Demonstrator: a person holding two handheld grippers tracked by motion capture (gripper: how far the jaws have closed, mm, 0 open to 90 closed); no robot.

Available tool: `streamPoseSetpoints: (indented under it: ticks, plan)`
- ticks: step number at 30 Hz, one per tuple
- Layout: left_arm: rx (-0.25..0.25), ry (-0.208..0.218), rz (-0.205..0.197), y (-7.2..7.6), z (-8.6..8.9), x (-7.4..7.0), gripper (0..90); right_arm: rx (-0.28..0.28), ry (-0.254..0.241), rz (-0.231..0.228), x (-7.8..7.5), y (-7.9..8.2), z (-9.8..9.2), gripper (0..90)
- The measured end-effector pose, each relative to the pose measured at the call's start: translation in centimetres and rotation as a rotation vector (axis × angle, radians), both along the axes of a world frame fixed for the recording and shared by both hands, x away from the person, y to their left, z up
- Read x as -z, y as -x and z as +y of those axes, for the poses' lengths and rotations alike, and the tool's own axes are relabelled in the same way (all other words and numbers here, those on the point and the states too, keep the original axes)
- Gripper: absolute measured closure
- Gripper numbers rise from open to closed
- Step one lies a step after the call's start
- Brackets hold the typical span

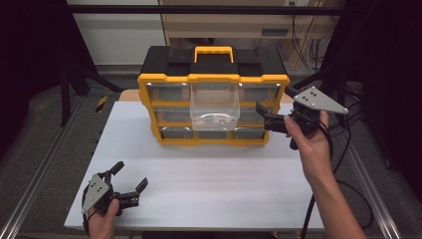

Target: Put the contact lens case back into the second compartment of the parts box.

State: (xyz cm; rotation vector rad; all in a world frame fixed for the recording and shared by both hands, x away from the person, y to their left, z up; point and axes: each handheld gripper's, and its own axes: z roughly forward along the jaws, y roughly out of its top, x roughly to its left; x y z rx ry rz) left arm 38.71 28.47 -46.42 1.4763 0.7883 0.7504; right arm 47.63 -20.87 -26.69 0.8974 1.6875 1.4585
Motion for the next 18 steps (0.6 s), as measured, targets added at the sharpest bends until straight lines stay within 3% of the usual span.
streamPoseSetpoints:
  ticks: [7, 18]
  plan:
    - [-0.002, 0.001, 0.003, 0.0, 0.0, 0.0, 0.0, -0.009, 0.003, 0.003, 1.4, 0.6, -2.2, 3.6]
    - [-0.005, 0.001, 0.004, 0.0, 0.0, 0.0, 0.0, -0.030, -0.018, 0.046, 4.6, 1.8, -4.5, 4.2]
